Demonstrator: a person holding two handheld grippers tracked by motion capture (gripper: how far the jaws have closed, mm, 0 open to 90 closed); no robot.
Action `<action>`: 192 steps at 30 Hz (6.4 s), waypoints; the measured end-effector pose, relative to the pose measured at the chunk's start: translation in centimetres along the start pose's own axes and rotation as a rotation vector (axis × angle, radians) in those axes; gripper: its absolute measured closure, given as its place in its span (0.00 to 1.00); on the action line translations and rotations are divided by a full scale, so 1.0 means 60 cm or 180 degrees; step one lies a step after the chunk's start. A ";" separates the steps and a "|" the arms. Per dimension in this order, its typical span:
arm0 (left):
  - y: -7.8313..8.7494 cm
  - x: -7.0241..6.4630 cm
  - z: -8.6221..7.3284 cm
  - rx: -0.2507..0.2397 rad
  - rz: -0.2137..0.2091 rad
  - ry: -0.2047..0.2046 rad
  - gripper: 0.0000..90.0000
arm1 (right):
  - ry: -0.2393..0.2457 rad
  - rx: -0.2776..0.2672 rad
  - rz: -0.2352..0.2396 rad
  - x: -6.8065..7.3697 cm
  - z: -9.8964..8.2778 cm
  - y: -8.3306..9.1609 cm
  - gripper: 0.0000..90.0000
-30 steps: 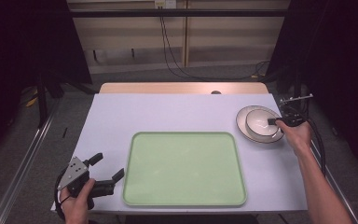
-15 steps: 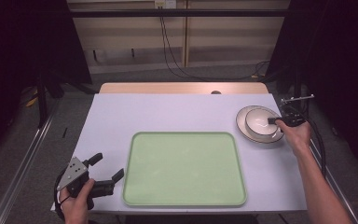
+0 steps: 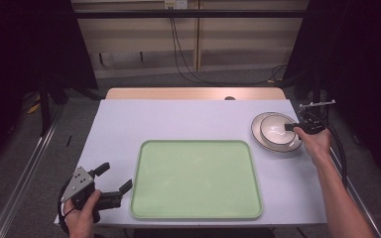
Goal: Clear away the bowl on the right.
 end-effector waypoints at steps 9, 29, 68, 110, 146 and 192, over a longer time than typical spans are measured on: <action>0.000 0.000 0.000 -0.0006 -0.0002 0.0006 0.02 | -0.0041 -0.0040 -0.0001 -0.002 0.001 0.004 0.92; 0.001 0.000 0.001 -0.0012 0.0015 -0.0004 0.02 | -0.0168 -0.0228 0.0038 -0.006 0.006 0.019 0.92; 0.001 -0.001 0.004 -0.0035 -0.0012 -0.0032 0.02 | 0.0091 -0.0421 0.0488 0.051 0.036 0.083 0.91; 0.000 -0.003 0.002 -0.0012 -0.0017 -0.0038 0.01 | 0.0574 -0.0083 0.0958 0.158 0.019 0.080 0.91; 0.000 -0.002 0.002 0.0001 -0.0001 -0.0043 0.02 | 0.0825 0.0292 0.1100 0.214 -0.001 0.041 0.91; -0.005 -0.003 -0.001 0.0048 -0.0005 -0.0043 0.01 | 0.0831 0.0453 0.0930 0.229 -0.010 -0.045 0.92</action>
Point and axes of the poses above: each handheld gripper's, and its own axes: y roughly backward along the jaws, z roughly out of its top, x roughly to its left, the point moved 3 cm from there along -y, roughly forward along the jaws, and after that the axes turned 5 degrees about -y, right-handed, at the moved point
